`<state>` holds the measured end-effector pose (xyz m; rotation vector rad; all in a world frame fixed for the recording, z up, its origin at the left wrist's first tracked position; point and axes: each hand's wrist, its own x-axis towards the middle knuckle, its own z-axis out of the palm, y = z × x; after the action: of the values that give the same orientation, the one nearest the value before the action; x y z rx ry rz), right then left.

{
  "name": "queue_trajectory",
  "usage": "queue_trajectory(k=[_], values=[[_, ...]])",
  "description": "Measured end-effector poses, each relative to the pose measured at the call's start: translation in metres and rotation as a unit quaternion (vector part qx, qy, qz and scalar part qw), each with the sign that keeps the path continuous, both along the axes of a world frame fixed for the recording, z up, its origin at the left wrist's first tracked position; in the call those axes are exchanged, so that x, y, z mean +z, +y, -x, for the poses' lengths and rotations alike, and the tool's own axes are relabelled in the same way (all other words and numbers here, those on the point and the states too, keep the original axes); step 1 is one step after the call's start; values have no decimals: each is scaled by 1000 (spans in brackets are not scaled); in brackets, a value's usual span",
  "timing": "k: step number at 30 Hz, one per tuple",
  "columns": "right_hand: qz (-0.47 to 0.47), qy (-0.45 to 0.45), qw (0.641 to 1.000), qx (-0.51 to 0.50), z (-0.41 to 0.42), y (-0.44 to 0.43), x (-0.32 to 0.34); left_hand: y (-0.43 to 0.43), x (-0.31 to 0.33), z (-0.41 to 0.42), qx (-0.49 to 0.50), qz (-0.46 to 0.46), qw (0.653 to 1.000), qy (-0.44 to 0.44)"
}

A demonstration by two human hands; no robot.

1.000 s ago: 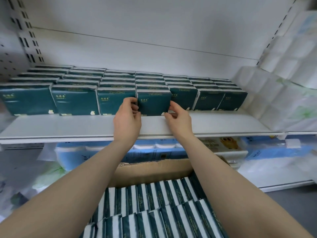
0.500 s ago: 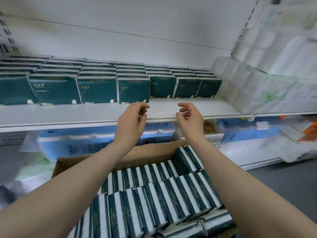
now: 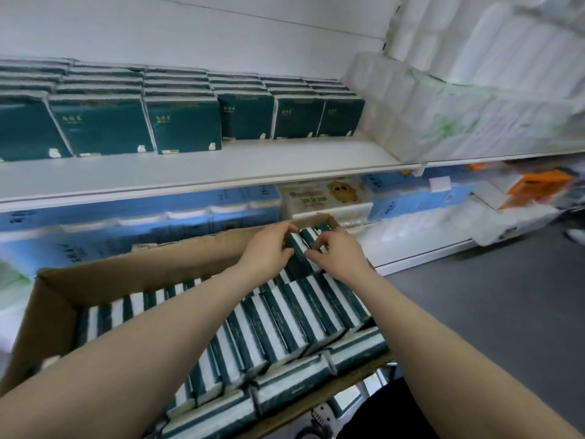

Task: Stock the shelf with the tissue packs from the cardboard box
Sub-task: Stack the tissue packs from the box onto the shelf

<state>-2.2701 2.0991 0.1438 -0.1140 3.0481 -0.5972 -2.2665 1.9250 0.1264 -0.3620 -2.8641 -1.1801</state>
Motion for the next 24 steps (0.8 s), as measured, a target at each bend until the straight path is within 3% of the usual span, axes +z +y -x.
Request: queue_trajectory(k=[5,10,21,24], values=[[-98,-38,994,-6,-2,-2,-15,8,-18,5,-17,35,997,-62],[-126,-45,991,-4,0,-8,-25,10,-25,8,-7,29,997,-71],[-10,-10,999,-33,-4,-6,-13,-26,-9,-3,-6,-31,999,-42],[70,20,997,-12,-7,-3,0,-33,2,-11,5,-50,998,-44]])
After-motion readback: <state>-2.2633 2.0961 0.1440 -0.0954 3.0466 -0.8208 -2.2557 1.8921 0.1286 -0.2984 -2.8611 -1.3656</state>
